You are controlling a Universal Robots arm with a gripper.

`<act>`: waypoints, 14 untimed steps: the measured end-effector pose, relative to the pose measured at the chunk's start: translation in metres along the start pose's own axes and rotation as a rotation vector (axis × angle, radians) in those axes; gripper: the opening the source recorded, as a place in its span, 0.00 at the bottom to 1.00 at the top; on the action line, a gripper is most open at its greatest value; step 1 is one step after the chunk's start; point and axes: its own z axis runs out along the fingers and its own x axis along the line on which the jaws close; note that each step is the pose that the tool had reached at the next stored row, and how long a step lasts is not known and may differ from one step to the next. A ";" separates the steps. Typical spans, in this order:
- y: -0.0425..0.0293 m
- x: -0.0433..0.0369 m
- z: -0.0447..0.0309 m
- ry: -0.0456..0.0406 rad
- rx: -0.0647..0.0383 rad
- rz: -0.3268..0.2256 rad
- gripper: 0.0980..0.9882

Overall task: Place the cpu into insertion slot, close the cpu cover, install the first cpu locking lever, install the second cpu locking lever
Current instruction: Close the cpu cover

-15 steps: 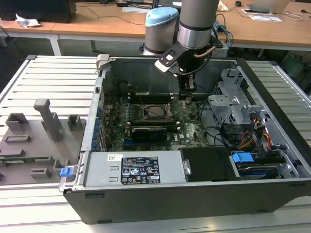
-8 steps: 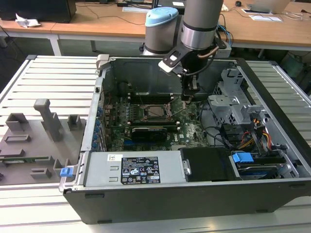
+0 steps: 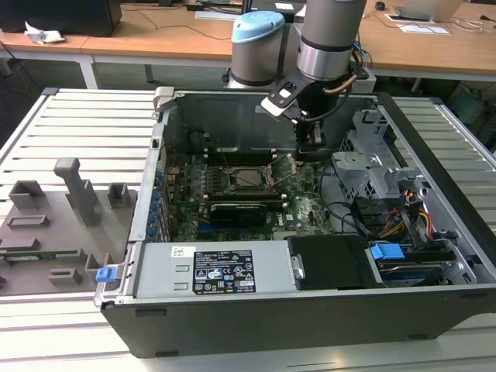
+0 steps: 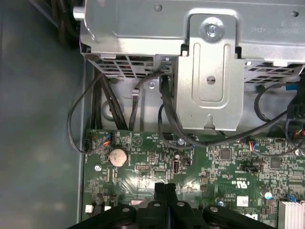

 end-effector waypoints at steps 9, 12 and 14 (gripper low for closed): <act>0.0081 0.0023 0.0063 -0.0053 0.008 0.000 0.01; 0.0075 0.0024 0.0092 -0.0055 0.009 0.000 0.01; 0.0057 0.0024 0.0097 -0.0055 0.009 0.000 0.01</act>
